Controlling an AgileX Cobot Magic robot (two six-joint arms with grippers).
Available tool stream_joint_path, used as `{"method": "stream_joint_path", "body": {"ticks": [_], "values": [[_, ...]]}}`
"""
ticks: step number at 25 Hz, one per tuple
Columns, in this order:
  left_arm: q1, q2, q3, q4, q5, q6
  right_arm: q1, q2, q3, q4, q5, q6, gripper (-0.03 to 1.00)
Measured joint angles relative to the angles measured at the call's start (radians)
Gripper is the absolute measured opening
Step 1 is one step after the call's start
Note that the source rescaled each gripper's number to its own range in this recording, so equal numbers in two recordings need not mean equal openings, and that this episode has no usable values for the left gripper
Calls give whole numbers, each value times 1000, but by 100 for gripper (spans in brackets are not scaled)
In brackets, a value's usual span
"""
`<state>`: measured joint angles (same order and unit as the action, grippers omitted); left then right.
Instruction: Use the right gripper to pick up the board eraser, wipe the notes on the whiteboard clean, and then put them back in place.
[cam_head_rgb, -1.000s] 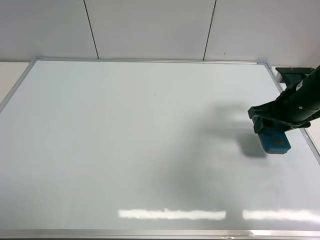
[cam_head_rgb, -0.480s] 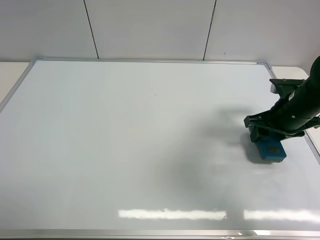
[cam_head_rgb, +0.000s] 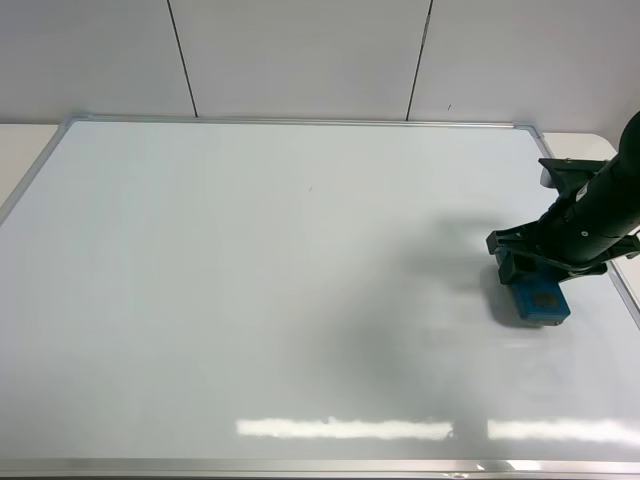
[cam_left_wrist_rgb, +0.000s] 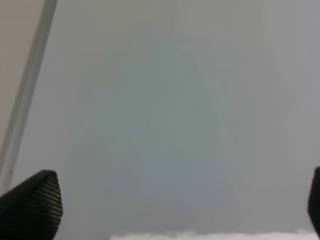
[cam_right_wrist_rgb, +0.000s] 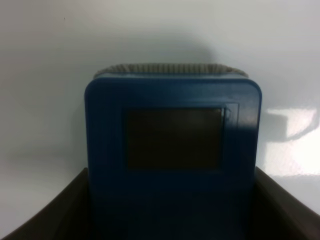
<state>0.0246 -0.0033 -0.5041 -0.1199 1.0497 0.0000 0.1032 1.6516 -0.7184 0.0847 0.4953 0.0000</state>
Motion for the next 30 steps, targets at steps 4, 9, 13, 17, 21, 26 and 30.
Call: {"method": "stream_joint_path", "body": {"ticks": [4, 9, 13, 17, 21, 26, 30], "values": [[0, 0, 0, 0, 0, 0, 0, 0, 0, 0, 0, 0, 0], [0, 0, 0, 0, 0, 0, 0, 0, 0, 0, 0, -72, 75], [0, 0, 0, 0, 0, 0, 0, 0, 0, 27, 0, -85, 96], [0, 0, 0, 0, 0, 0, 0, 0, 0, 34, 0, -87, 99], [0, 0, 0, 0, 0, 0, 0, 0, 0, 38, 0, -91, 100], [0, 0, 0, 0, 0, 0, 0, -27, -28, 119, 44, -166, 100], [0, 0, 0, 0, 0, 0, 0, -132, -99, 182, 128, -220, 100]]}}
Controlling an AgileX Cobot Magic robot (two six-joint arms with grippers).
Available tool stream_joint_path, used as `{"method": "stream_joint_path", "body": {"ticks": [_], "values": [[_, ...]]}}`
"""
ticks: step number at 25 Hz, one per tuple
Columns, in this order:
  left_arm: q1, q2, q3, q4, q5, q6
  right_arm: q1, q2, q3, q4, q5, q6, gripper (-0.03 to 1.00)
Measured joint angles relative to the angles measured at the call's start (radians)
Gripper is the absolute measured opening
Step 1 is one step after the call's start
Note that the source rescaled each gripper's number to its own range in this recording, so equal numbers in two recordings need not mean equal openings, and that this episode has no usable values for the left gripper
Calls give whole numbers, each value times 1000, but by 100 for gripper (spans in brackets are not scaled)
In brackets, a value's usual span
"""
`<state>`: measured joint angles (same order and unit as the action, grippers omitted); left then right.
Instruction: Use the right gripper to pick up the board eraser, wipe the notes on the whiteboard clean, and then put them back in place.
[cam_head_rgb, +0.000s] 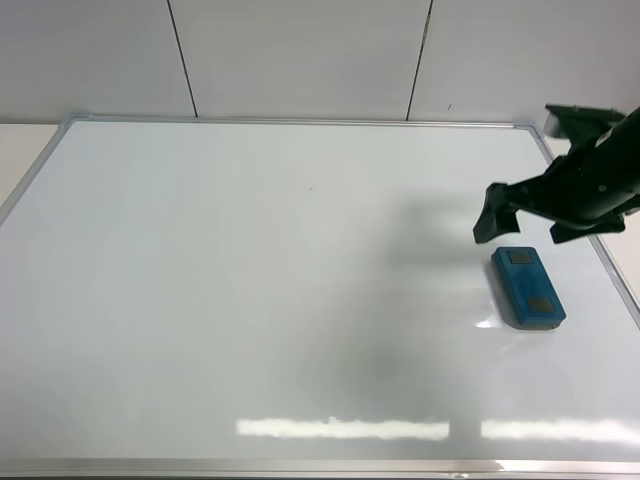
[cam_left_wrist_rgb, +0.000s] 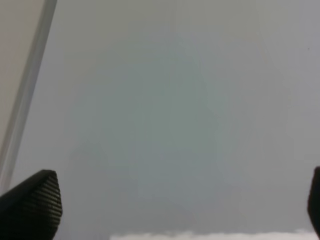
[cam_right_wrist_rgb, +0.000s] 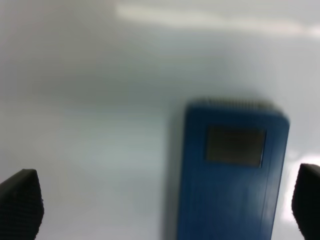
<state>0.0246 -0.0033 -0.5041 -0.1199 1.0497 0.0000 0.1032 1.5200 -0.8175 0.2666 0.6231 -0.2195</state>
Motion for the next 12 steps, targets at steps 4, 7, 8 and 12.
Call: {"method": "stream_joint_path", "body": {"ticks": [4, 7, 8, 12], "values": [[0, 0, 0, 0, 0, 0, 0, -176, -20, 45, 31, -11, 100], [0, 0, 0, 0, 0, 0, 0, -327, -20, 59, 37, -14, 100], [0, 0, 0, 0, 0, 0, 0, -380, -20, 62, 37, -14, 100], [0, 0, 0, 0, 0, 0, 0, -596, -20, 81, 40, -10, 100]]}}
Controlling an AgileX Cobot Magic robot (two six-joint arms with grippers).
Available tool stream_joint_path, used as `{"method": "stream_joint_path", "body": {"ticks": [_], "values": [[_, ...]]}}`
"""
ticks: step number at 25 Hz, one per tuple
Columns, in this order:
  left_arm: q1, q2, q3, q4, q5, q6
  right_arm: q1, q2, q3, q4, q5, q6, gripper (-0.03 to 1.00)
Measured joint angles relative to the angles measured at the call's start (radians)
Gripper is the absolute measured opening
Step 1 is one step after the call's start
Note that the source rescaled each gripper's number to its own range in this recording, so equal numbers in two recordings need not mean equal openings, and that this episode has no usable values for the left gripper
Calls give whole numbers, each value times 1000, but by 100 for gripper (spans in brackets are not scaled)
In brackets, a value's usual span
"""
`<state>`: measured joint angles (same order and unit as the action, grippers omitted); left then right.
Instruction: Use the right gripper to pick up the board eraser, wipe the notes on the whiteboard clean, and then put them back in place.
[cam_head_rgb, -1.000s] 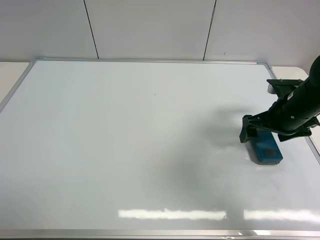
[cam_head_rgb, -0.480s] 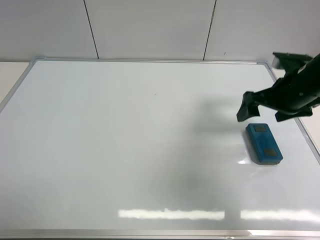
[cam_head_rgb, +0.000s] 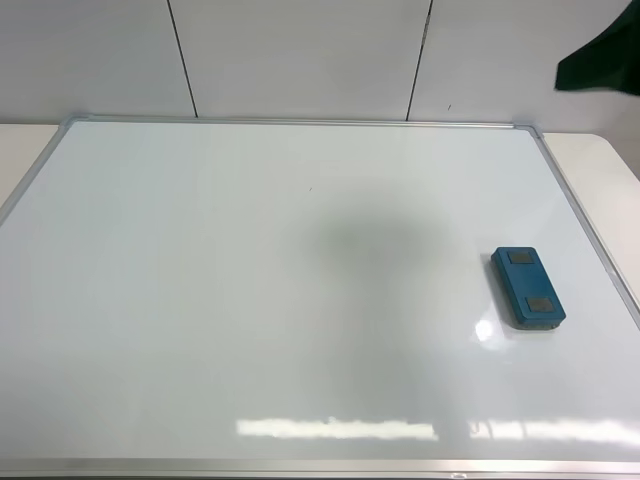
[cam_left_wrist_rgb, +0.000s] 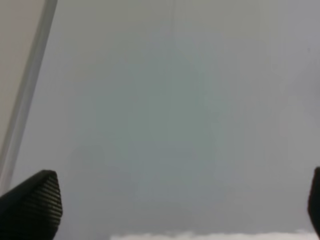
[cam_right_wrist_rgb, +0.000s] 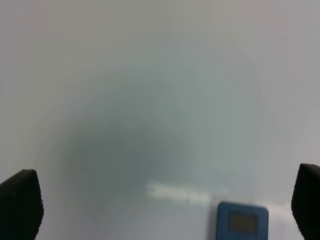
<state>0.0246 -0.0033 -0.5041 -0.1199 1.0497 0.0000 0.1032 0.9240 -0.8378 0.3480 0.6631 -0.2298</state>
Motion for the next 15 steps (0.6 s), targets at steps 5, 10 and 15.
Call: {"method": "stream_joint_path", "body": {"ticks": [5, 10, 15], "values": [[0, 0, 0, 0, 0, 0, 0, -244, 0, 2, 61, 2, 100], [0, 0, 0, 0, 0, 0, 0, -423, 0, -17, 185, 7, 100], [0, 0, 0, 0, 0, 0, 0, -538, 10, -121, 319, 70, 100]]}}
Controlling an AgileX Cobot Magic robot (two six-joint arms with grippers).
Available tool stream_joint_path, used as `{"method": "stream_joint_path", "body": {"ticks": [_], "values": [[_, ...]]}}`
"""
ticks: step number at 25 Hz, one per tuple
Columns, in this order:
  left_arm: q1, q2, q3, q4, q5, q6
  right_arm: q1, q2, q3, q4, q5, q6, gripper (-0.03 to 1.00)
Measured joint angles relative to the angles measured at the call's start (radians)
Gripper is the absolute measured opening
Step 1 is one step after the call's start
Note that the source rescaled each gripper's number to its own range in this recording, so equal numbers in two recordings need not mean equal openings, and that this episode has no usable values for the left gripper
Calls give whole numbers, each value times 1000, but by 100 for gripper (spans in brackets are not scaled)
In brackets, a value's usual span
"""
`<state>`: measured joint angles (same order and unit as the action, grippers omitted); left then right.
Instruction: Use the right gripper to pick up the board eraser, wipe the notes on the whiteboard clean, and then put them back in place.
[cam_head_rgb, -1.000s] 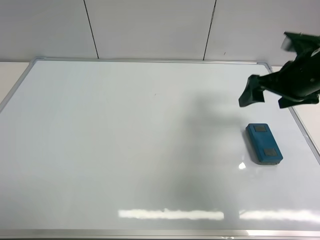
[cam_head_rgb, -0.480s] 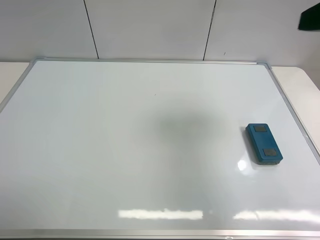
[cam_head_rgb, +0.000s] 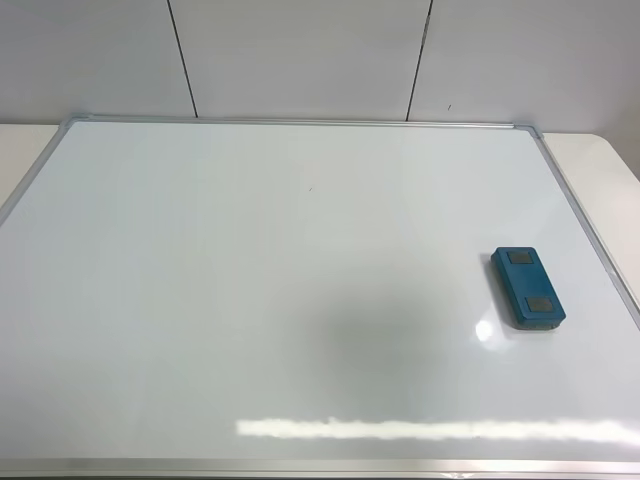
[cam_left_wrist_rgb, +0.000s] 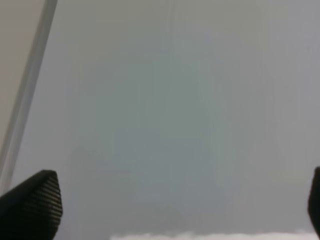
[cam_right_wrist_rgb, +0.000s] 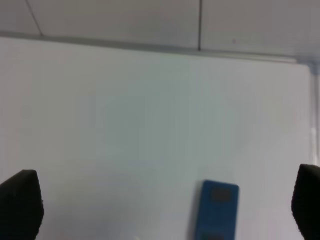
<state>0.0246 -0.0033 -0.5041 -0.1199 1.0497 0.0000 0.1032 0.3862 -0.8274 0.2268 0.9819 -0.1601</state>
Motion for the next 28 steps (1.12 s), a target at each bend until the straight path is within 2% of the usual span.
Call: {"method": "stream_joint_path", "body": {"ticks": [3, 9, 20, 28], "values": [[0, 0, 0, 0, 0, 0, 0, -67, 55, -64, 32, 60, 100], [0, 0, 0, 0, 0, 0, 0, -239, 236, -87, 53, 84, 100], [0, 0, 0, 0, 0, 0, 0, -388, 268, -258, 90, 151, 100], [0, 0, 0, 0, 0, 0, -4, -388, 331, -277, 89, 171, 100]]}}
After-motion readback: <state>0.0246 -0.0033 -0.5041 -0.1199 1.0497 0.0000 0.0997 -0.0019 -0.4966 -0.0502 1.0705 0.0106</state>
